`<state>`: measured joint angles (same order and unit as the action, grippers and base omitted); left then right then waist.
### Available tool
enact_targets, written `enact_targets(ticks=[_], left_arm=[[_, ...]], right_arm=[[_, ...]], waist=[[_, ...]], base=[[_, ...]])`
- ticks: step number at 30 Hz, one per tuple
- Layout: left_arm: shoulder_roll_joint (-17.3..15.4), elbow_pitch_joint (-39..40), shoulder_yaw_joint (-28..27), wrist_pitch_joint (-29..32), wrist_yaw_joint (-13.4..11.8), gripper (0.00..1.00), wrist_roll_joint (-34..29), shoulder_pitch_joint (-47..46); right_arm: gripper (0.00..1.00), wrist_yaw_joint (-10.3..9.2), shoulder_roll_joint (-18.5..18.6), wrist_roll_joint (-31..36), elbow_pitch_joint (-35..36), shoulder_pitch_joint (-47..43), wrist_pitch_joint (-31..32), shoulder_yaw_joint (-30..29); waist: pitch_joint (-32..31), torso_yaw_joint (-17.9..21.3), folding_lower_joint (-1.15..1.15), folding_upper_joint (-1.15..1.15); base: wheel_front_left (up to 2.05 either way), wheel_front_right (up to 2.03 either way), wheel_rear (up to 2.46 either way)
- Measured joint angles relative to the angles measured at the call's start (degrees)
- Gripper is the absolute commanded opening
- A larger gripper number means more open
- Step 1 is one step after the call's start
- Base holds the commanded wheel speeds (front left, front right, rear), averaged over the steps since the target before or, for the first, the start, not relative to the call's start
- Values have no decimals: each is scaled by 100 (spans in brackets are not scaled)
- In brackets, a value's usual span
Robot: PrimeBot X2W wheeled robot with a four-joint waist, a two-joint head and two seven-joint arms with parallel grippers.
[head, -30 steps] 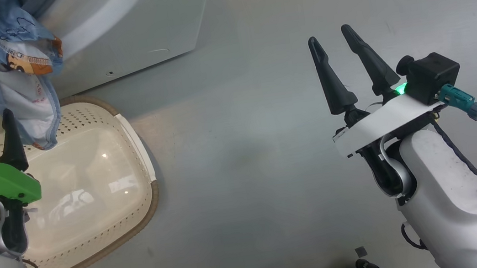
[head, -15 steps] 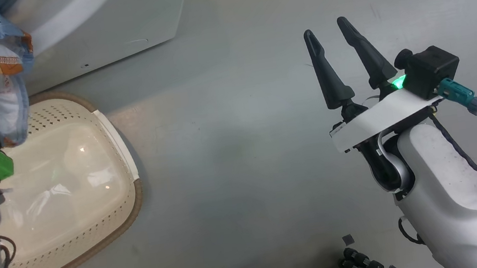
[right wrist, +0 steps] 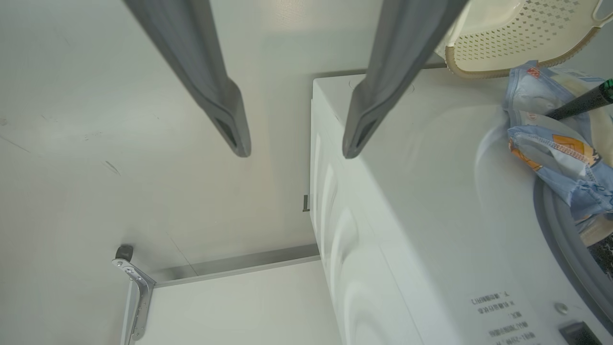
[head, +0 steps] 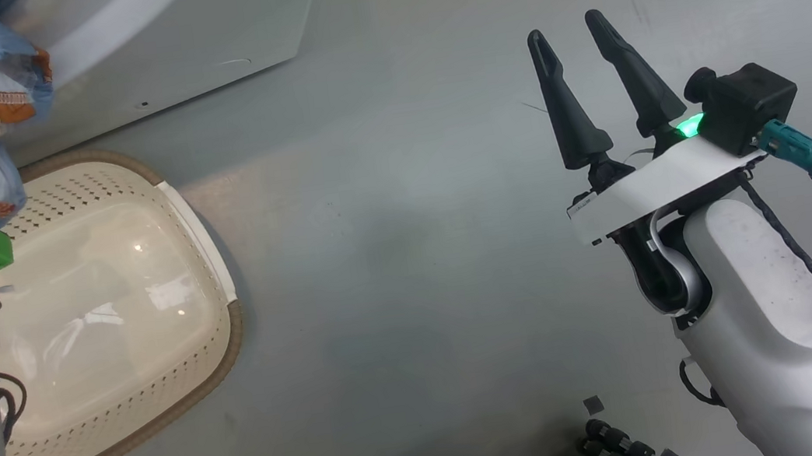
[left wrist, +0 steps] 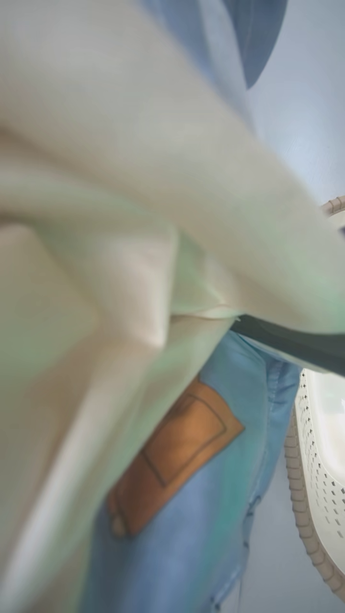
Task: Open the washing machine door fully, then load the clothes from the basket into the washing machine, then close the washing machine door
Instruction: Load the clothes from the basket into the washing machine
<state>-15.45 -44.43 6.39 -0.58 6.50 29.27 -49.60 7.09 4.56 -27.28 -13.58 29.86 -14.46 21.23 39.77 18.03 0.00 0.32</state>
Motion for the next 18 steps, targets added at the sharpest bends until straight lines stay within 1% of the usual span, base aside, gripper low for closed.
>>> enact_targets(ticks=[9,15,18], left_arm=[[51,-31,199,-501,47,0,-64,-3],[15,182,387,-829,48,0,-163,-3],[-25,282,548,-873,48,0,-185,44]], right_arm=[[100,0,-1,11,-27,0,0,-41],[100,0,-2,11,-56,-3,0,-38],[100,0,-5,10,-83,-14,0,-11]], waist=[[-136,-153,0,0],[-267,-220,0,0],[-341,-232,0,0]], base=[[0,0,0],[0,0,0],[0,0,0]])
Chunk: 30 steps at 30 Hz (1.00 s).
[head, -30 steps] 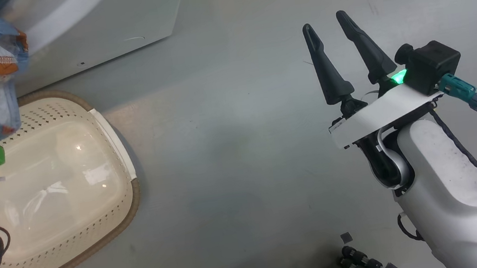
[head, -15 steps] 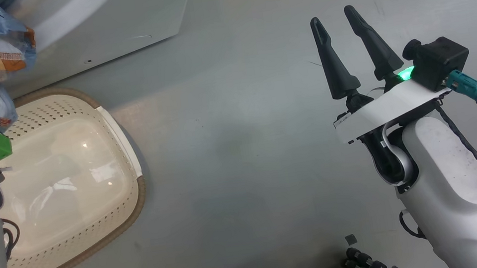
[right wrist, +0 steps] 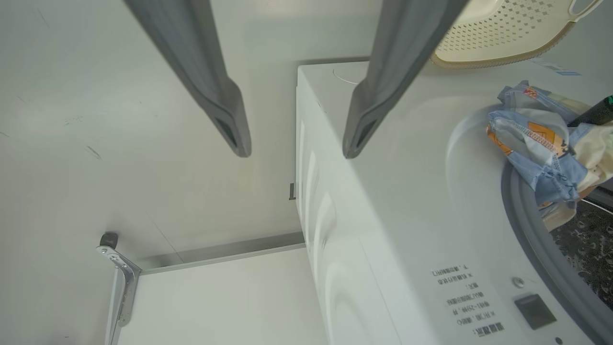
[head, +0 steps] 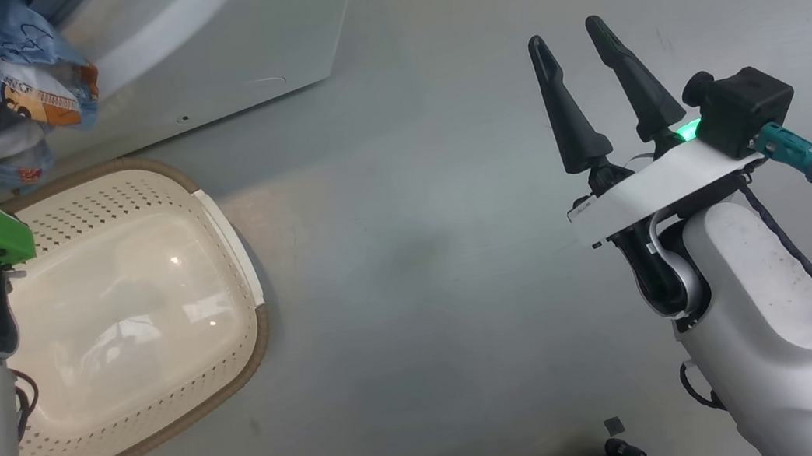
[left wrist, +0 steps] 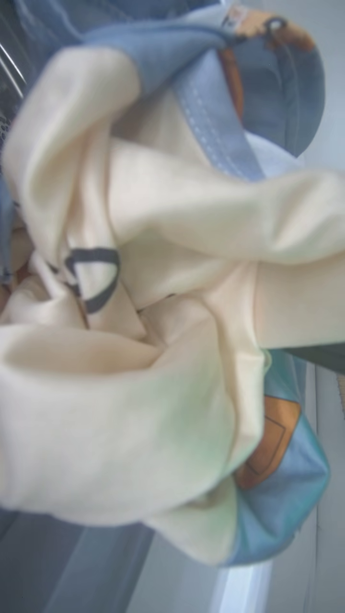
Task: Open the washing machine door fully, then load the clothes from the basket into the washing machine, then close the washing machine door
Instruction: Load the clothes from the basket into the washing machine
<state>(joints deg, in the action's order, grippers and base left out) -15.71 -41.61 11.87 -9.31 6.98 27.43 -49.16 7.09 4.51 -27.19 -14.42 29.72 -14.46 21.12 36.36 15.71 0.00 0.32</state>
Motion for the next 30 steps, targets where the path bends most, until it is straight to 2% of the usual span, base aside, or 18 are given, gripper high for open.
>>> enact_targets(ticks=[8,18,23,30], left_arm=[[-23,590,331,-186,0,0,1,55],[-46,1037,394,-171,0,0,270,47],[-125,1028,380,181,0,0,458,-209],[-458,747,189,771,0,0,522,-898]], right_arm=[[100,0,-8,-1,-32,-41,0,-48],[100,0,-9,-1,-31,-139,0,-94],[100,0,-9,-2,-20,-140,0,-34],[100,0,-40,-21,36,-138,0,112]], waist=[[-175,7,0,0],[-308,-12,0,0],[-296,-19,0,0],[-100,77,1,0]], base=[[0,0,0],[0,0,0],[0,0,0],[0,0,0]])
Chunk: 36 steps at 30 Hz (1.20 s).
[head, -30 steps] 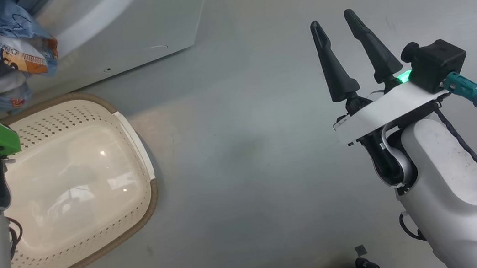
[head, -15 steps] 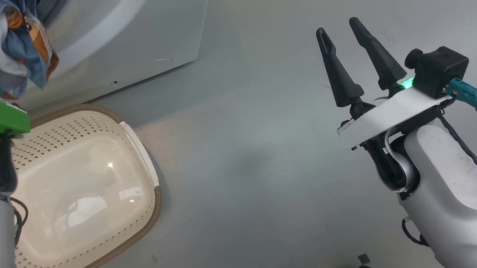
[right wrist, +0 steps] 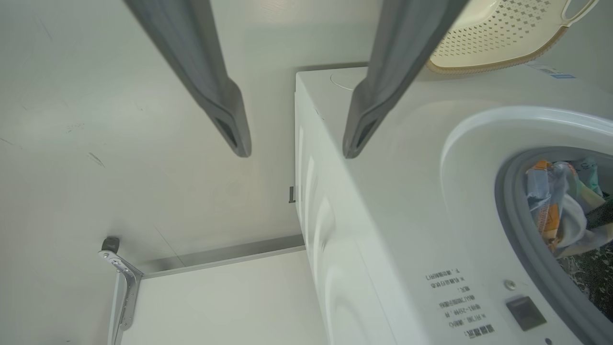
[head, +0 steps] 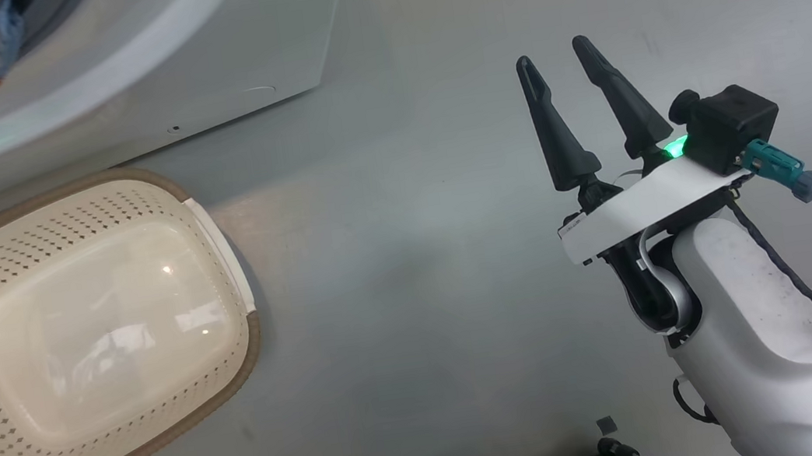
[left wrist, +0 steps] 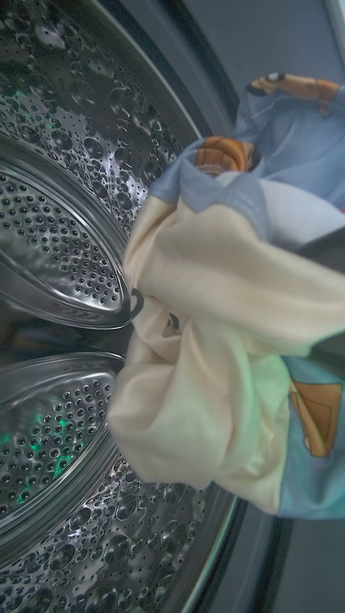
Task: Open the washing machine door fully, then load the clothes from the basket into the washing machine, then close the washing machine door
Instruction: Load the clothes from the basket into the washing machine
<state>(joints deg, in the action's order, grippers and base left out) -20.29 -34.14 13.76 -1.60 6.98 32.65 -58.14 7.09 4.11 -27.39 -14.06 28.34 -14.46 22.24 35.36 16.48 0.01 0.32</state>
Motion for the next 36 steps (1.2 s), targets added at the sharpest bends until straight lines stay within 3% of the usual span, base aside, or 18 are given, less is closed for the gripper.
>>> enact_targets(ticks=[12,19,20,21,36], left_arm=[[-297,-365,-237,358,-169,0,-48,-1023],[-293,-374,-325,-143,-311,0,-249,-1661],[-283,-486,-320,-89,-313,34,-247,-1666],[-272,-634,-299,24,-315,100,-244,-1661],[52,-1439,-79,76,-281,100,-236,-1521]], right_arm=[[100,0,-57,-88,78,7,0,311],[100,0,-69,-88,94,20,0,371],[100,0,-69,-89,93,20,0,371],[100,0,-73,-91,92,20,0,371],[100,0,-82,-88,4,131,0,325]], waist=[[409,416,0,0],[625,602,0,0],[635,612,0,0],[640,619,0,0],[431,401,0,0]], base=[[0,0,0],[0,0,0],[0,0,0],[0,0,0],[0,0,0]])
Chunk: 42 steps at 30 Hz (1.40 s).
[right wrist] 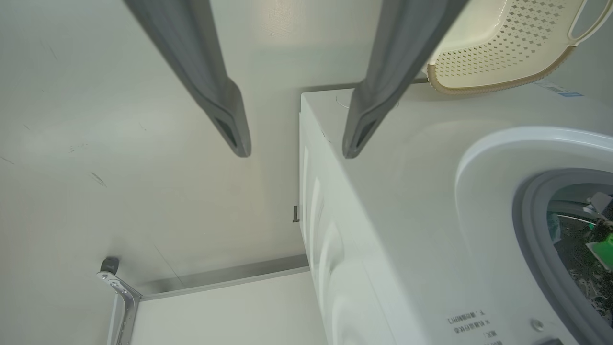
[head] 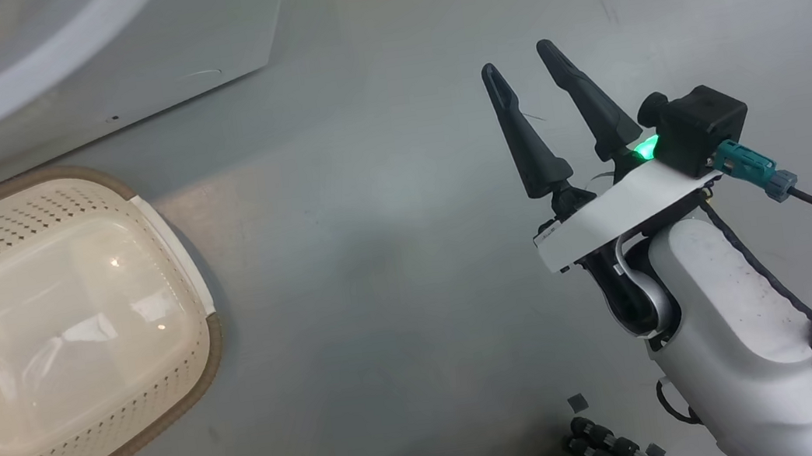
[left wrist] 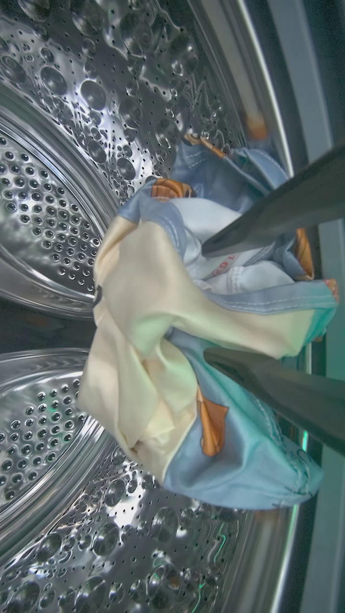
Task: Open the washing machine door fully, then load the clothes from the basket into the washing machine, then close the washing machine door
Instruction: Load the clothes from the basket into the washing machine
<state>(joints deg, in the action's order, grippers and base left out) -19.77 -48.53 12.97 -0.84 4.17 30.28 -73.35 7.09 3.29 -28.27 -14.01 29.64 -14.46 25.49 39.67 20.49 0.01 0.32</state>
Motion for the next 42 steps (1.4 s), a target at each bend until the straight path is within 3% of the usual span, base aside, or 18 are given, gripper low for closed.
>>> enact_targets(ticks=[14,21,42], left_arm=[[375,-227,19,-660,175,100,247,597],[399,-337,80,-981,225,100,250,971],[642,-89,452,-1338,280,100,183,2190]], right_arm=[[100,0,32,12,-120,1,0,-133],[100,0,47,12,-199,-6,0,-144],[100,0,354,2,-403,-247,0,-245]], waist=[[-500,-283,0,0],[-773,-465,-1,0],[-1759,-915,-1,0]], base=[[0,0,0],[0,0,0],[0,0,0]])
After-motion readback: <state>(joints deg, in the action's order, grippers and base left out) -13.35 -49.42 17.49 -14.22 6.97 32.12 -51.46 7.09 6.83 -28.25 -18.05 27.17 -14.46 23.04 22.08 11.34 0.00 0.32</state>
